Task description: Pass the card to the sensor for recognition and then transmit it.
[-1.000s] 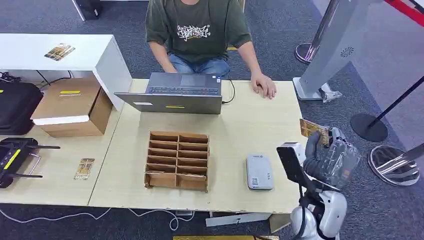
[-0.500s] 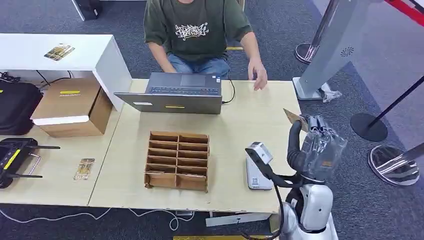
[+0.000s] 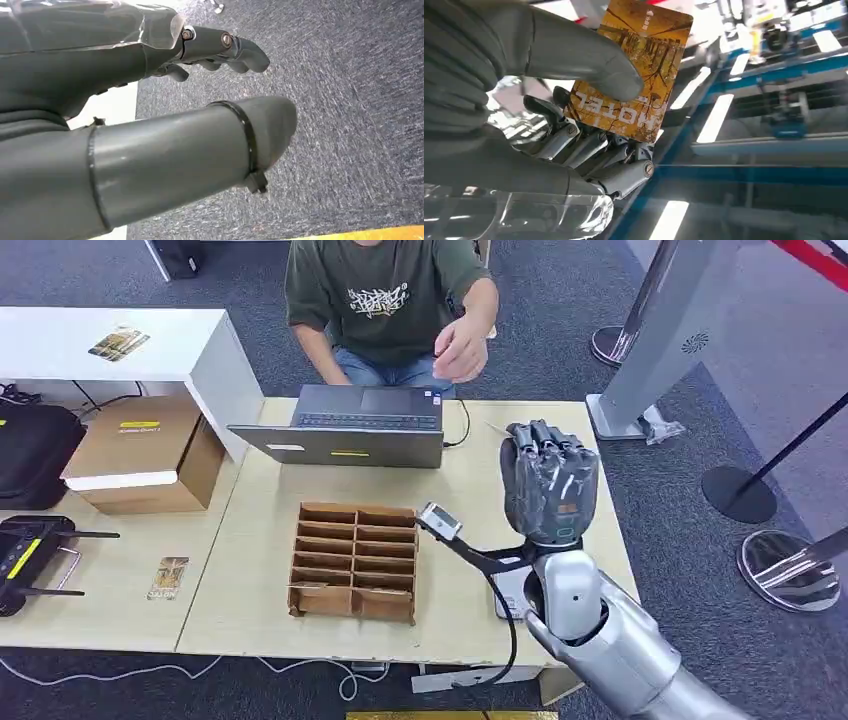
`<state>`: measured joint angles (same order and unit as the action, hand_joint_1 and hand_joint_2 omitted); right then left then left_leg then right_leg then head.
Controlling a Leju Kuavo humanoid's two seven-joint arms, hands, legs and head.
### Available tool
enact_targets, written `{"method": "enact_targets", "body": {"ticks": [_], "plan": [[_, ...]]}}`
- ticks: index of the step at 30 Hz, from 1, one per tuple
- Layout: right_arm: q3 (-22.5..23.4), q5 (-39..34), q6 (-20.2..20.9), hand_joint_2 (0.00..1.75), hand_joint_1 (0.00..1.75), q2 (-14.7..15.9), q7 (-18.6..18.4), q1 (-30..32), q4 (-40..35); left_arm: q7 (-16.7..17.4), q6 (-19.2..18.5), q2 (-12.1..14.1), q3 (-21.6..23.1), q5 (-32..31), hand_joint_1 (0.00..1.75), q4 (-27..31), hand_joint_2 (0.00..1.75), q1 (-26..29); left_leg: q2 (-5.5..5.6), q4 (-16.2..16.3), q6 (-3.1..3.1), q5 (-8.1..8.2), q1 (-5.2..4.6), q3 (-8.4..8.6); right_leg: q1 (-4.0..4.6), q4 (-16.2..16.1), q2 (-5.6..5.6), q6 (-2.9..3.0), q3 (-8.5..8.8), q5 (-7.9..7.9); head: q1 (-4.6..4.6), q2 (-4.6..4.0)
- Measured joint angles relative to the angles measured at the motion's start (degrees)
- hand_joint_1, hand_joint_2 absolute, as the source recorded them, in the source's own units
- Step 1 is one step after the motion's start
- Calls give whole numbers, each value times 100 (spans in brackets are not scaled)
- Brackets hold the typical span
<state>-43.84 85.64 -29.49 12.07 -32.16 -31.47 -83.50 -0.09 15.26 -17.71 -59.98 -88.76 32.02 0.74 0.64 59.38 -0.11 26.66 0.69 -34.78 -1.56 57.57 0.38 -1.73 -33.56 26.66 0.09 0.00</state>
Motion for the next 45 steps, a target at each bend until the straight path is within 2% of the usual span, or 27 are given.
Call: {"method": "enact_targets", "body": {"ticks": [5,9,14,22,30,36,45], "plan": [[-186,0,65,175,175,-194,632,-437,441,-18,70,50,2,0,0,-157,0,-23,-1,-1,0,0,0,-2,0,0,1,1,-1,1,4,0],[-258,0,149,175,175,-502,982,-778,811,-24,114,98,39,0,0,-291,0,-37,1,-1,0,0,0,-2,0,0,-2,1,-1,1,2,0],[-352,0,188,175,175,-870,1232,-1154,1242,-42,173,164,70,0,0,-464,0,-87,0,-1,-1,-1,0,-1,0,2,-1,1,0,1,2,0],[-499,0,289,175,175,-1533,1498,-1727,2053,-41,234,238,96,0,0,-671,0,-120,0,-1,-2,-1,1,-1,0,3,0,2,-2,2,0,0],[-409,0,278,175,175,-1998,1673,-2102,2861,-50,293,297,96,0,0,-848,0,-122,1,-1,-2,-1,1,-1,0,2,-1,2,-2,2,2,0],[-293,0,271,175,175,-2153,1677,-2235,3281,-59,321,328,96,0,0,-938,0,-122,1,0,-2,-1,1,-1,0,2,-2,2,-3,2,2,0],[-195,0,240,175,175,-2160,1634,-2291,3583,-59,332,378,101,0,0,-1025,0,-123,0,0,-2,-1,1,0,0,2,-1,2,-3,2,0,0]]}}
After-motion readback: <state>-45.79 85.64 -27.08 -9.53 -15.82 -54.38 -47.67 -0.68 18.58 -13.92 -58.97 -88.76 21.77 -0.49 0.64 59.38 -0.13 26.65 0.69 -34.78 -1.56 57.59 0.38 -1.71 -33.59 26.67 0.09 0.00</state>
